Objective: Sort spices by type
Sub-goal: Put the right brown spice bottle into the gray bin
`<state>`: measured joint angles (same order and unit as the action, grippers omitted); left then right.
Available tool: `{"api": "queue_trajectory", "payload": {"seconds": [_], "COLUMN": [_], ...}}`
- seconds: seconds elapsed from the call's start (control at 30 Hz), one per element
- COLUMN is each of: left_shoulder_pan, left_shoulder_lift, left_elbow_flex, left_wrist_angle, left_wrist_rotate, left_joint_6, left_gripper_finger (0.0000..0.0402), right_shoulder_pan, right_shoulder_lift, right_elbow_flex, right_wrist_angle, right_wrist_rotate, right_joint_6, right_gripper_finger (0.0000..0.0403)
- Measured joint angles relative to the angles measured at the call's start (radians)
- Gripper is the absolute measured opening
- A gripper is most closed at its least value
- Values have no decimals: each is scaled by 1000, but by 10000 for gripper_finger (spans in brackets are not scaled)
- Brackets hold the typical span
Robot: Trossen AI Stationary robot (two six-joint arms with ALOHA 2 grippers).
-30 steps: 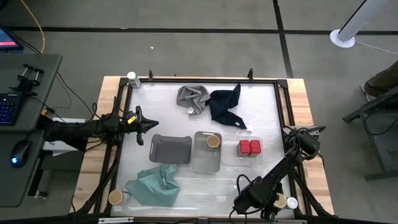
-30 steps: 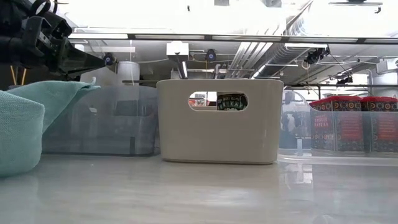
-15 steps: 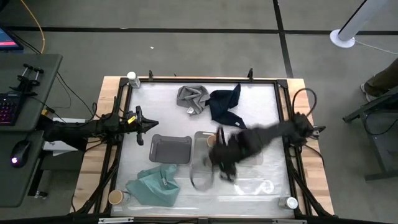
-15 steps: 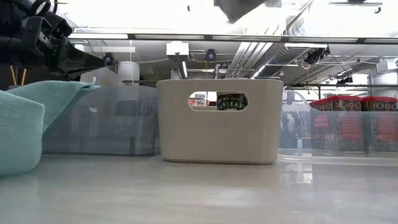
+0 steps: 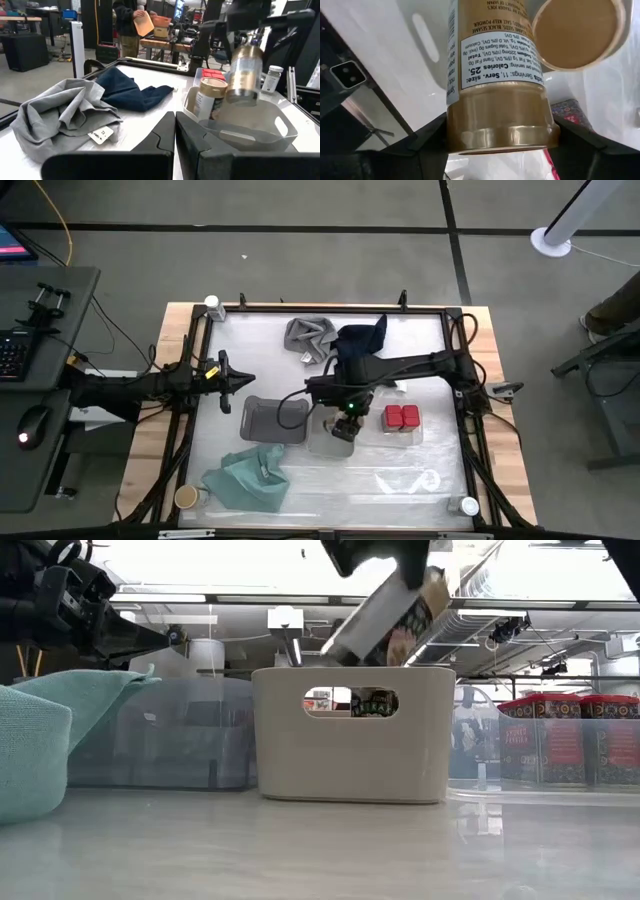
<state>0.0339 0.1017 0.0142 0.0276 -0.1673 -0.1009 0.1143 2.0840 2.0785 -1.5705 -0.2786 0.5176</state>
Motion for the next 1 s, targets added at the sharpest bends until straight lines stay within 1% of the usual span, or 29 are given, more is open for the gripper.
{"api": "queue_trajectory", "payload": {"seconds": [0.13,0.33,0.47,0.67,0.83,1.0], "left_shoulder_pan": [0,0,0,0,0,0], "left_shoulder_lift": [0,0,0,0,0,0], "left_elbow_flex": [0,0,0,0,0,0], "left_wrist_angle": [0,0,0,0,0,0], "left_wrist_rotate": [0,0,0,0,0,0], "left_joint_6": [0,0,0,0,0,0], "left_gripper_finger": [0,0,0,0,0,0], "right_shoulder_pan": [-22,-38,-36,-36,-36,-35], "right_shoulder_lift": [6,7,7,7,7,7], "right_elbow_flex": [-25,-109,-149,-150,-150,-150], "right_wrist_angle": [1,0,5,9,8,8], "right_wrist_rotate": [-44,-129,-136,-135,-136,-138], "right_joint_6": [36,86,91,133,136,137], "right_gripper_finger": [271,271,271,271,300,306]}}
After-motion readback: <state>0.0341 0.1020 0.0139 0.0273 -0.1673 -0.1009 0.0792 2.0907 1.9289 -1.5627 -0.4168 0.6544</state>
